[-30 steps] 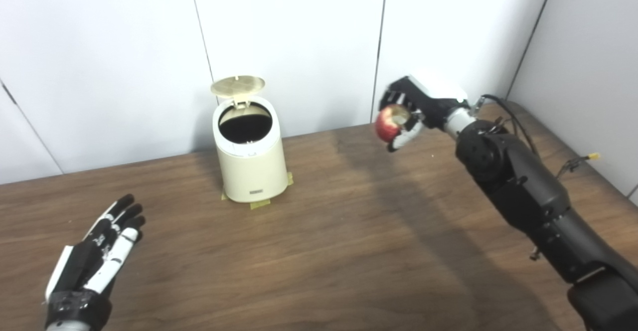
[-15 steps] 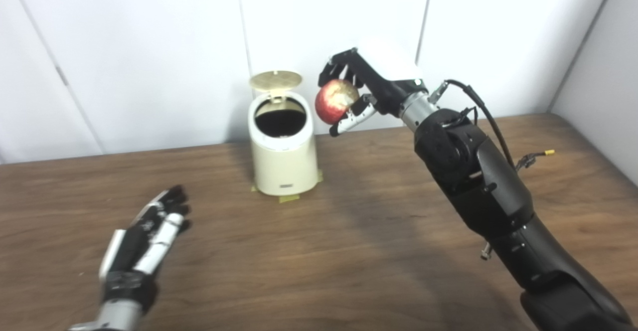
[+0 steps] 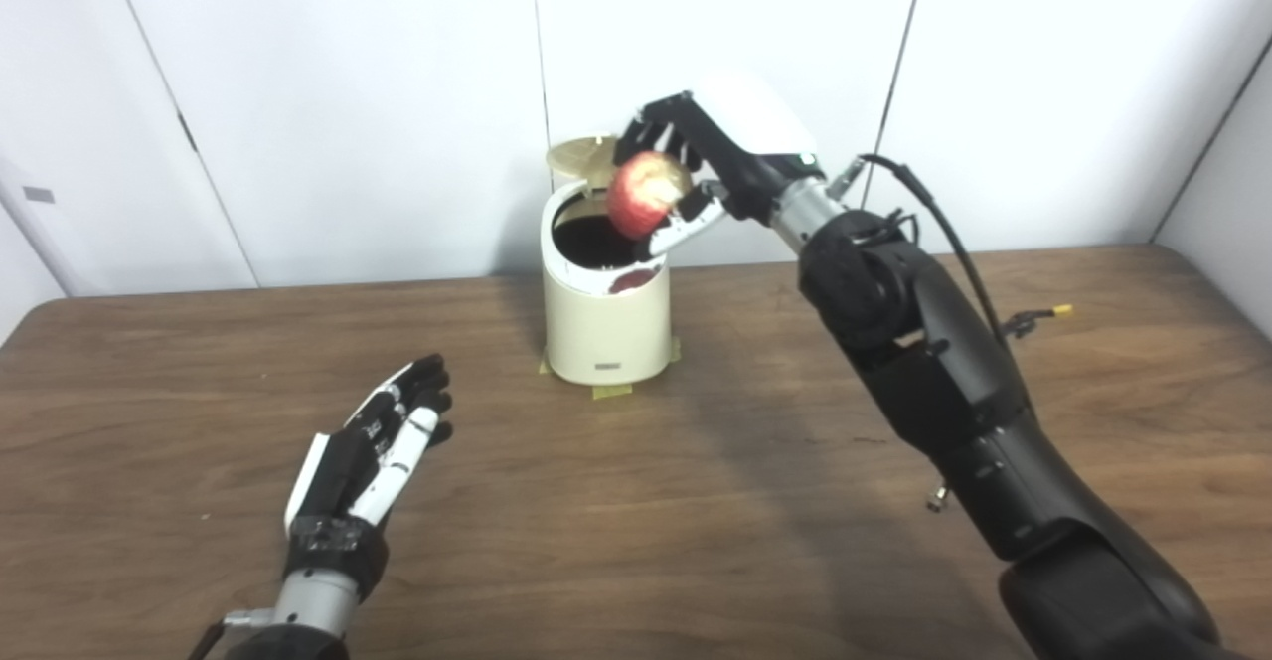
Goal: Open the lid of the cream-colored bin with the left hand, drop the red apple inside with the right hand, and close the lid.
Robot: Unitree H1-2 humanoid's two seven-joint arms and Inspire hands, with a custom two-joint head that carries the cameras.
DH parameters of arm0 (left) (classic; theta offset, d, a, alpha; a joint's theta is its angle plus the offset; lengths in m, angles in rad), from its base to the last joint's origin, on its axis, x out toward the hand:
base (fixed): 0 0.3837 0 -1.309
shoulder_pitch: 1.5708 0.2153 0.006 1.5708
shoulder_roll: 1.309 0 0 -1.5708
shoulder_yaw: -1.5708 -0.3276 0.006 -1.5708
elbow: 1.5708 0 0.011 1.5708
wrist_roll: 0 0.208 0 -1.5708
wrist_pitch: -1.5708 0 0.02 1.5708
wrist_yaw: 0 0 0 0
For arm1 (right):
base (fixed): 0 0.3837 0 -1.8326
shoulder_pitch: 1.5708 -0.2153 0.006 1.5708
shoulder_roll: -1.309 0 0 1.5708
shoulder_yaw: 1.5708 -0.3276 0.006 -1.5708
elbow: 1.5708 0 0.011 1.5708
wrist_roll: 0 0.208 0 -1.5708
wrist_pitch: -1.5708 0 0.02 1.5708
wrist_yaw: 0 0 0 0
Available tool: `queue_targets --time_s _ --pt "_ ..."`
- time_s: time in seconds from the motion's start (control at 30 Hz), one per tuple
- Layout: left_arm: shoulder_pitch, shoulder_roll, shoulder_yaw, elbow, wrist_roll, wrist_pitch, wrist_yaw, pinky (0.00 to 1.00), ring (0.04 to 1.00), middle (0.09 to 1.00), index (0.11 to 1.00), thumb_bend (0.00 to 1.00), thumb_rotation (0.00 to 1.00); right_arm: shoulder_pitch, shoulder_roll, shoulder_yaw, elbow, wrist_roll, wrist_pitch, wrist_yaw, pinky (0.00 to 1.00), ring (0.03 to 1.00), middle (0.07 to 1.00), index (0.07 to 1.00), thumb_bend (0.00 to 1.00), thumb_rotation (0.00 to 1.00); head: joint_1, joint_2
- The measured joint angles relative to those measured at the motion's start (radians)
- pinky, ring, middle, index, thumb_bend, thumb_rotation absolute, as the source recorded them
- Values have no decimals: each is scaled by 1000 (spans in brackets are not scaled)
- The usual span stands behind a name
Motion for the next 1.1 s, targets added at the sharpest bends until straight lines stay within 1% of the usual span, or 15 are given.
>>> queue_targets --time_s 0.13,0.17,0.27,0.4,0.53,0.77,0.9,1.0,1.07,1.1 --pt "0 -17 -9 0 24 0 1 822 863 865 836 467 476 -17 26 3 51 -1 -10 -14 382 394 502 524 515 0 8 0" --pt "0 -21 -11 0 27 0 1 824 863 864 838 457 475 -21 29 4 67 -2 -12 -23 350 396 500 524 504 0 9 0" --pt "0 -33 -11 0 32 1 2 830 863 863 840 439 476 -24 35 8 95 -5 -19 -47 330 393 497 528 497 0 12 0" --pt "0 -42 -11 -4 39 2 4 833 863 862 844 419 481 -32 46 18 139 -6 -35 -82 327 391 497 530 496 0 18 -2" --pt "0 -49 -11 -10 50 3 5 835 865 863 843 427 484 -44 60 24 196 -5 -61 -113 338 394 494 524 497 0 23 -2" --pt "0 -54 -9 -12 58 8 5 834 866 861 843 430 482 -53 63 25 274 0 -81 -138 335 396 491 523 498 0 26 2" --pt "0 -54 -9 -13 59 9 4 830 866 862 846 421 487 -53 64 24 287 12 -88 -156 387 402 491 533 499 0 26 3" --pt "0 -54 -8 -13 59 9 4 830 865 863 846 429 483 -53 66 26 287 15 -86 -155 370 420 510 539 499 0 26 5" --pt "0 -54 -8 -13 58 9 4 832 866 862 845 433 481 -53 65 32 286 12 -79 -148 438 429 526 509 512 0 26 5" --pt "0 -54 -7 -13 58 9 4 830 865 862 846 432 477 -53 65 37 285 9 -71 -142 461 511 513 496 523 0 26 5"
